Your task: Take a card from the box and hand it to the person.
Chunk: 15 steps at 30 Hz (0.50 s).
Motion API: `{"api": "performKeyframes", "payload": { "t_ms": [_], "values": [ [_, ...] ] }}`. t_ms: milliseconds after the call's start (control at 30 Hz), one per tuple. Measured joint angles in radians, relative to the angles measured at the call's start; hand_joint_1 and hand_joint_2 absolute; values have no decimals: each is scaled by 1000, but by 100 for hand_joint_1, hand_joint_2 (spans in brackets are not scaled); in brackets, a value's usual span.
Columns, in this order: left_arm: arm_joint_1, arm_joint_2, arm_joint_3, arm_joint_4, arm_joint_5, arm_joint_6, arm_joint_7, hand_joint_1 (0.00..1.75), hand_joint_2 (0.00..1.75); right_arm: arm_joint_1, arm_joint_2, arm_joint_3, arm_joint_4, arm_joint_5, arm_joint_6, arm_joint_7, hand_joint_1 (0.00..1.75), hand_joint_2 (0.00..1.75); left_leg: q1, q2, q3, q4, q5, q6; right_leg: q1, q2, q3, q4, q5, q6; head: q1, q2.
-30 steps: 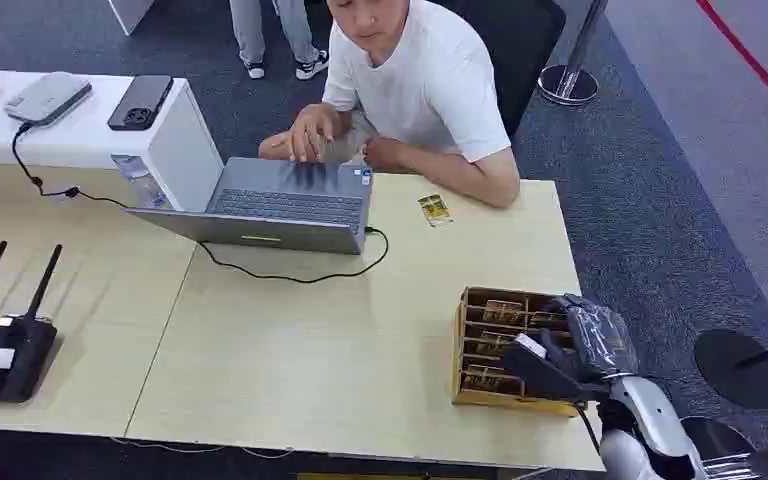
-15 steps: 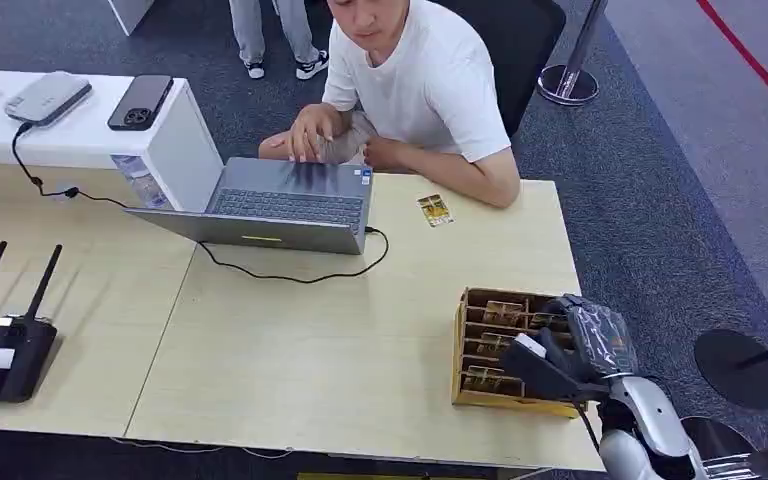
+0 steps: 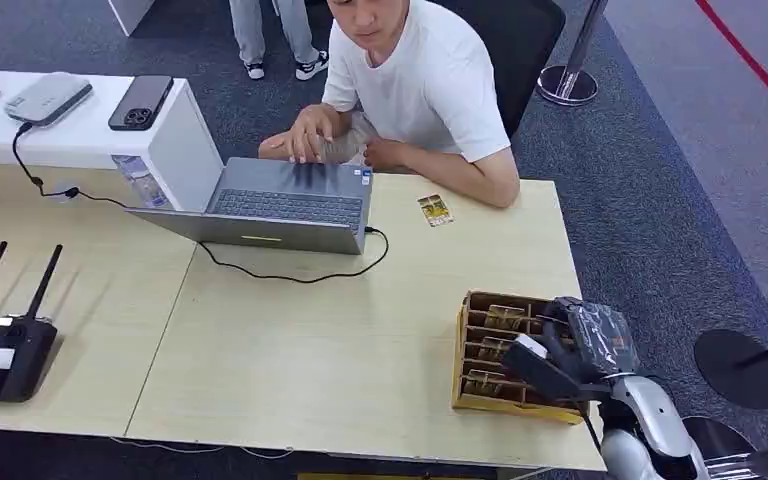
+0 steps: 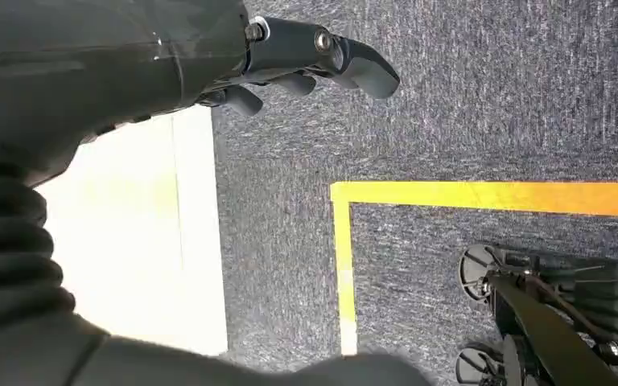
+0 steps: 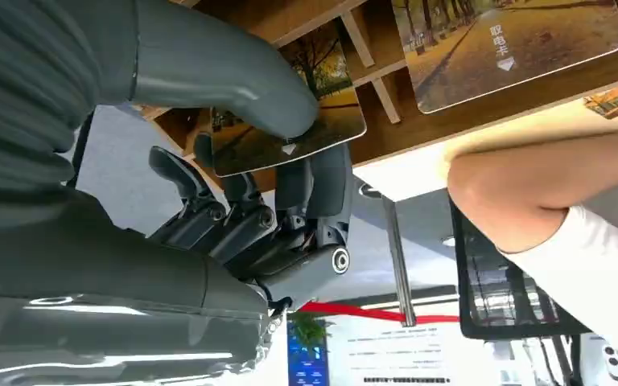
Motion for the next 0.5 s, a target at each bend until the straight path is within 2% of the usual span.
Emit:
{"api": "performKeyframes", "payload": {
  "t_ms": [500],
  "values": [
    [0, 0, 0, 0, 9, 14, -8, 0, 175, 0, 1, 2, -3, 16, -8, -12, 157, 175, 0, 0, 0, 0, 0, 0, 0, 0, 0, 0, 0, 0, 0, 0]
  ]
}}
